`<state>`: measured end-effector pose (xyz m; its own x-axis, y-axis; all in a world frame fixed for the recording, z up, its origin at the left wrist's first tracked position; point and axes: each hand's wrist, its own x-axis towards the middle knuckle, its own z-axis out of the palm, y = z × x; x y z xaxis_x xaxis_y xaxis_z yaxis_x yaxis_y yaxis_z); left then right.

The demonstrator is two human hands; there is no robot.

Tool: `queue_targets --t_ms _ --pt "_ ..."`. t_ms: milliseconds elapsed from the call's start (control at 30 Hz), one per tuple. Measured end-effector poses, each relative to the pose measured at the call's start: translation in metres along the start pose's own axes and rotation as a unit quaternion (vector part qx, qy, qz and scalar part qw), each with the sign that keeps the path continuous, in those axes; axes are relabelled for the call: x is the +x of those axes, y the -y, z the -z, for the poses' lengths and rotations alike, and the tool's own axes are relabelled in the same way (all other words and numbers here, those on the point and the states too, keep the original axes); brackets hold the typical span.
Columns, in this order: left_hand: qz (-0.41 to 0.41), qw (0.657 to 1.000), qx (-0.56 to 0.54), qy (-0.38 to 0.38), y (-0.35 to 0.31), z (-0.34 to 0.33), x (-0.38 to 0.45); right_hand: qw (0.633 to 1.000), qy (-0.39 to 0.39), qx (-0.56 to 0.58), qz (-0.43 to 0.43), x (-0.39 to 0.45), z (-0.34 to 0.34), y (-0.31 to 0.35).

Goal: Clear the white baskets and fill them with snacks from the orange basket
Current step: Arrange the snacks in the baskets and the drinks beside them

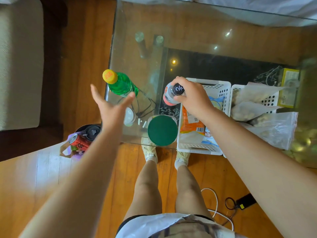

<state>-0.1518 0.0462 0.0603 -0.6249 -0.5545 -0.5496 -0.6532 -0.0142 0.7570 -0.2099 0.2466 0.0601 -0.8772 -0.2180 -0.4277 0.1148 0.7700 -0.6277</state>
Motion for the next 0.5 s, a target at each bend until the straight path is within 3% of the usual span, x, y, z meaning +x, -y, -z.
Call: queue_targets --t_ms 67,167,333,500 --pt "-0.086 0.995 0.038 0.037 -0.029 0.012 0.021 1.000 -0.002 0.008 -0.004 -0.001 0.000 0.000" --pt "-0.058 0.987 0.088 0.120 -0.050 0.011 0.034 1.000 -0.012 0.011 -0.014 -0.002 -0.002 0.001" --pt "-0.076 0.984 0.124 0.101 -0.046 0.000 0.025 1.000 -0.018 0.003 -0.016 -0.003 -0.004 0.003" --pt "-0.080 0.972 0.124 0.184 -0.037 -0.022 0.008 0.999 -0.036 -0.029 -0.015 -0.004 -0.010 0.002"
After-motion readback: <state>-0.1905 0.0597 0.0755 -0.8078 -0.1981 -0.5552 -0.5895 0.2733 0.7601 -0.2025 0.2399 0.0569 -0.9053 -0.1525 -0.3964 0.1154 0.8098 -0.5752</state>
